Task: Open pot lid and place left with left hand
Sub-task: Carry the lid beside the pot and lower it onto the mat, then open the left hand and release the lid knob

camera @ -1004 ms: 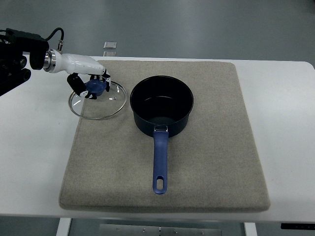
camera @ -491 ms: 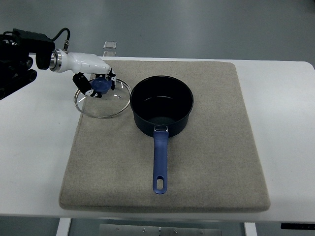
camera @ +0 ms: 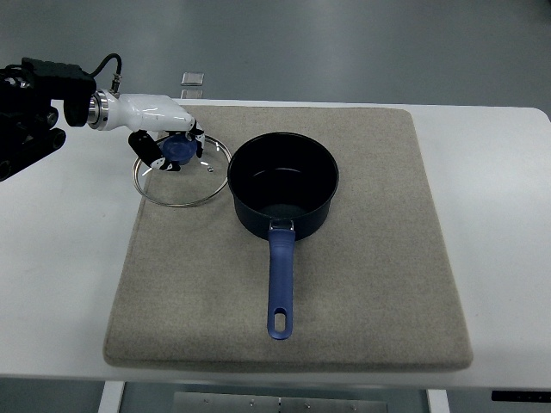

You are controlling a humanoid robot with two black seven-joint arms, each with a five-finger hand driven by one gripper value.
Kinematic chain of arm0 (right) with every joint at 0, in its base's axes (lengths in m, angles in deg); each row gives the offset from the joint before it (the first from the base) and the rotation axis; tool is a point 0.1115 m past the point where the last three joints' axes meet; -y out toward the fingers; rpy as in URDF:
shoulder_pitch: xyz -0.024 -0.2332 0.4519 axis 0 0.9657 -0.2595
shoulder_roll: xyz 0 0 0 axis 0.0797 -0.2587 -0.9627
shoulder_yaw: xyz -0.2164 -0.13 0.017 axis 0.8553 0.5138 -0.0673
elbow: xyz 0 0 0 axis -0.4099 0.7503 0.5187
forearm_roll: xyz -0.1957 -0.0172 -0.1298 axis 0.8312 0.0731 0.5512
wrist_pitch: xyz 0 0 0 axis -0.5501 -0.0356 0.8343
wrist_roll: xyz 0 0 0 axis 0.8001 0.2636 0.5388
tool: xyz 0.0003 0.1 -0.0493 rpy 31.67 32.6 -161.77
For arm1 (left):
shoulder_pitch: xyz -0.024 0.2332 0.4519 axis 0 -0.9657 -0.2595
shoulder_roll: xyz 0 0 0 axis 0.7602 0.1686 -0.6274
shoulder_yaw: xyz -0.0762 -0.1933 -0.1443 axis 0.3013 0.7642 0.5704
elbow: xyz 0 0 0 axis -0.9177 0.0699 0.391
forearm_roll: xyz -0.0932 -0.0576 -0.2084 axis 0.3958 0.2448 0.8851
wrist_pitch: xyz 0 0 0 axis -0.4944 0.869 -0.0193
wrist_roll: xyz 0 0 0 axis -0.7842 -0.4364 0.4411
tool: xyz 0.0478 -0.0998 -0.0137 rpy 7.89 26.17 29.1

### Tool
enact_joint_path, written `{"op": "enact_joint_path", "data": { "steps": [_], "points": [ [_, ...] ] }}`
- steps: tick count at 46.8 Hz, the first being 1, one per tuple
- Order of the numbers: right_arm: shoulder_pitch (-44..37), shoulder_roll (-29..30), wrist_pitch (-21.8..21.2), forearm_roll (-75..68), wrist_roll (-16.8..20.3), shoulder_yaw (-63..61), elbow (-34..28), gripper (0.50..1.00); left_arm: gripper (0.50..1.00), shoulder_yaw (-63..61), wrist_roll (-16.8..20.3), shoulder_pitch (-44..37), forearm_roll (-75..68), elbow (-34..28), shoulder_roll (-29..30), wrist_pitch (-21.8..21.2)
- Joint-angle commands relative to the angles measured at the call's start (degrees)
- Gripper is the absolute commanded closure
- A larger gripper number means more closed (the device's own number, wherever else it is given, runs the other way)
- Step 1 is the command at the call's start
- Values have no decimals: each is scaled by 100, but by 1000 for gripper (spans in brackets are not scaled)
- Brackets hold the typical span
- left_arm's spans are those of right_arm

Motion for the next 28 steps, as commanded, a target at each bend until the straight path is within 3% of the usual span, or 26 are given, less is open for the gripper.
{"op": "enact_joint_path", "data": {
  "steps": [1, 28],
  "points": [
    [-6, 0, 0, -3, 1, 0, 0, 583, 1000, -1, 0, -6, 1, 1, -4, 0],
    [3, 0, 0, -3, 1, 0, 0, 583, 1000, 8, 0, -67, 10, 36, -4, -26]
  ]
}}
